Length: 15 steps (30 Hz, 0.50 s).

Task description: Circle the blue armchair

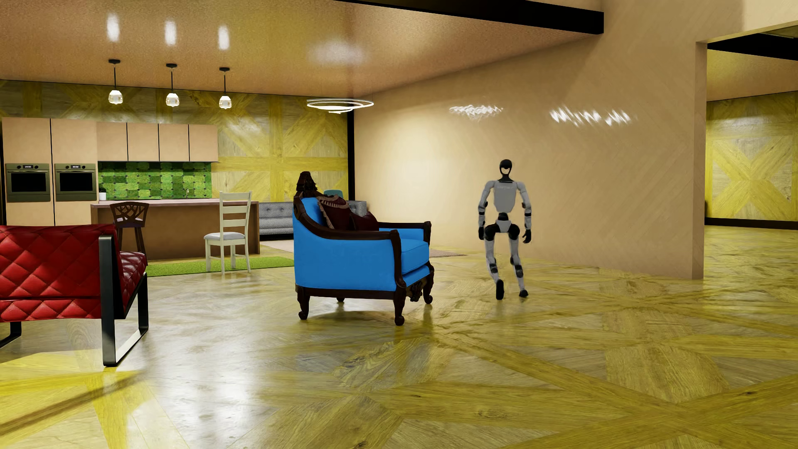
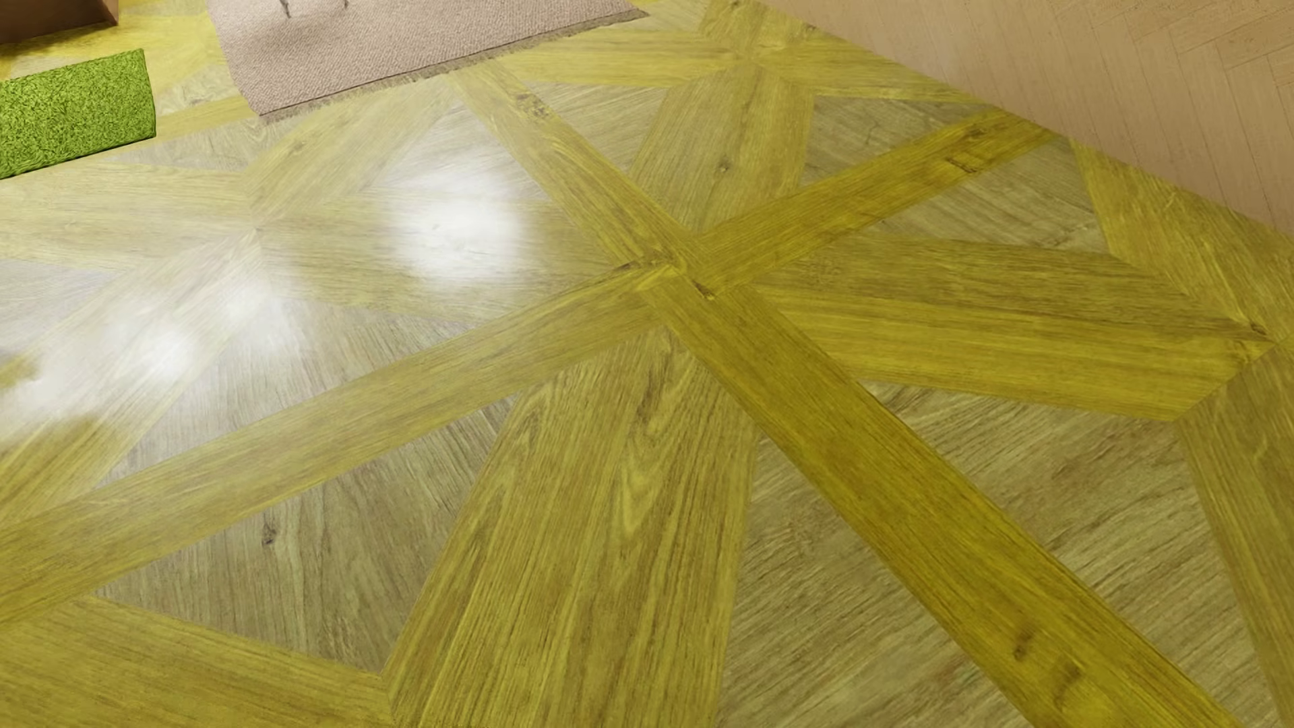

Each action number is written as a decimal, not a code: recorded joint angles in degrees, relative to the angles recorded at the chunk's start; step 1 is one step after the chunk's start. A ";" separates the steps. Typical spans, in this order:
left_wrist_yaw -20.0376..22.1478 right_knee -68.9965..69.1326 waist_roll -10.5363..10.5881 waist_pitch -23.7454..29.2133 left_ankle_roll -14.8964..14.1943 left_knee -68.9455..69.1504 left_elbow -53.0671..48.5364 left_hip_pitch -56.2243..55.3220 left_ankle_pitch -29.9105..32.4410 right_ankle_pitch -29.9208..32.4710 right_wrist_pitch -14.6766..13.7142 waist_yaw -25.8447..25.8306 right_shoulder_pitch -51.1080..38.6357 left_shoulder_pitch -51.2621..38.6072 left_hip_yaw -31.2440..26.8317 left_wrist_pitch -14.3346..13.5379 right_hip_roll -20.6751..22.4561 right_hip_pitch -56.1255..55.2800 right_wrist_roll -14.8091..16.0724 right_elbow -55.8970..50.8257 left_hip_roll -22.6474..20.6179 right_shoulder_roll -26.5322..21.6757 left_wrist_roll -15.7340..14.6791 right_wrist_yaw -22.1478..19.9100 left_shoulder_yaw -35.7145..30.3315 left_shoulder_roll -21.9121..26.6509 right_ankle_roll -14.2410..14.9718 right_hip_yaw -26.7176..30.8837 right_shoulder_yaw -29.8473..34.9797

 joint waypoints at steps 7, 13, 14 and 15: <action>0.00 -11.07 -4.41 -0.90 0.00 -42.68 2.21 -24.49 -26.35 -9.82 0.00 24.43 -3.14 11.08 0.00 0.00 -2.71 28.58 0.00 -14.35 6.70 -4.44 0.00 0.00 -2.07 3.13 0.00 0.00 2.19; 0.00 24.00 -11.18 -0.99 0.00 -25.49 8.57 -22.99 -0.76 15.29 0.00 18.84 -3.82 11.47 0.00 0.00 -6.59 17.50 0.00 -6.93 -5.15 -2.39 0.00 0.00 -3.86 2.76 0.00 0.00 1.82; 0.00 31.52 -10.27 -0.13 0.00 -27.16 7.28 -17.26 -3.03 7.18 0.00 16.47 -3.45 9.44 0.00 0.00 -3.78 11.13 0.00 -6.34 -7.25 -2.14 0.00 0.00 -3.51 2.64 0.00 0.00 2.18; 0.00 35.00 -9.83 0.41 0.00 -30.73 4.33 -10.07 -6.92 0.16 0.00 13.99 -2.77 7.87 0.00 0.00 -2.49 5.05 0.00 -6.04 -9.66 -1.79 0.00 0.00 -3.86 2.89 0.00 0.00 3.42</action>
